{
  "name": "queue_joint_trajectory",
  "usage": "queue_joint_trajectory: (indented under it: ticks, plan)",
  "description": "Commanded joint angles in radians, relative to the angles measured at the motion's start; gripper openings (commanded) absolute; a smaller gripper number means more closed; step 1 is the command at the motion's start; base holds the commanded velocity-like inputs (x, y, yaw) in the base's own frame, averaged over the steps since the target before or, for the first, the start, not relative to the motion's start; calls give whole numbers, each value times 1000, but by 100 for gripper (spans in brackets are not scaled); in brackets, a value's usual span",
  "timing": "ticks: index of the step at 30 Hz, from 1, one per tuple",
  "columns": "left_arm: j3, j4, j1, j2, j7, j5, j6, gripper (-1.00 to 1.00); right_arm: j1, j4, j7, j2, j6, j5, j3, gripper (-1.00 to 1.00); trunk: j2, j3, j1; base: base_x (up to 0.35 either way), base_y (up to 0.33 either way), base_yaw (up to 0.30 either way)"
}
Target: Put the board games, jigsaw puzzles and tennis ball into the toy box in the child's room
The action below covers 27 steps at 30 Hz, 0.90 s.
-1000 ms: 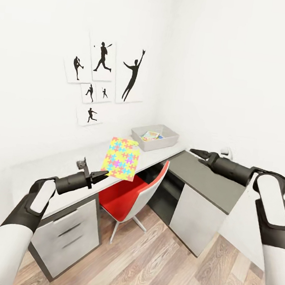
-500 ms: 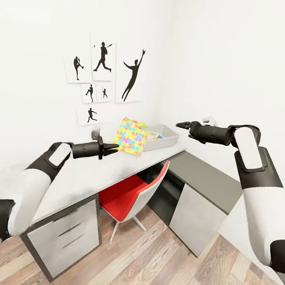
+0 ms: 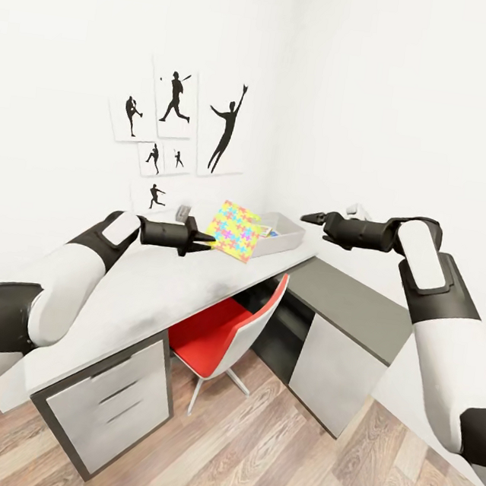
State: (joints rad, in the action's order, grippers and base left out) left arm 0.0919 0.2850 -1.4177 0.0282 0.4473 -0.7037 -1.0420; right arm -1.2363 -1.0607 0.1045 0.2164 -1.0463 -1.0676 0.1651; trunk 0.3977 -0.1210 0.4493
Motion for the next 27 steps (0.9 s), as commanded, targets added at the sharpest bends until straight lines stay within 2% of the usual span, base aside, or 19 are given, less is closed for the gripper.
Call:
queue_joint_trajectory:
  ticks: [1,5,9,11,14,22,27]
  plan:
    - [8,-1,-1,-1,5,10,-5,-100,0,-1,10,3,-1,-11,4,100,2,-2,1,0,0,0]
    - [8,-1,-1,-2,4,10,-5,-100,1,-1,11,4,-1,-11,7,100,2,-2,1,27,0,0]
    - [17,10,-10,-24,12,6,15,-100,4,22,12,-18,5,-17,3,100,2,-2,1,76,0,0]
    - [19,9,-10,-24,9,6,26,-100,4,33,12,-28,5,-17,3,100,2,-2,1,122,0,0]
    - [38,26,-9,-25,8,6,43,-100,4,31,12,-41,5,-17,2,100,2,-2,1,195,0,0]
    - [85,37,-9,-25,7,6,88,-100,4,31,12,-44,5,-18,1,100,2,-2,1,264,-16,0]
    - [112,37,-9,-27,6,7,94,-100,4,31,12,-45,5,-20,-1,100,2,-2,1,85,-49,0]
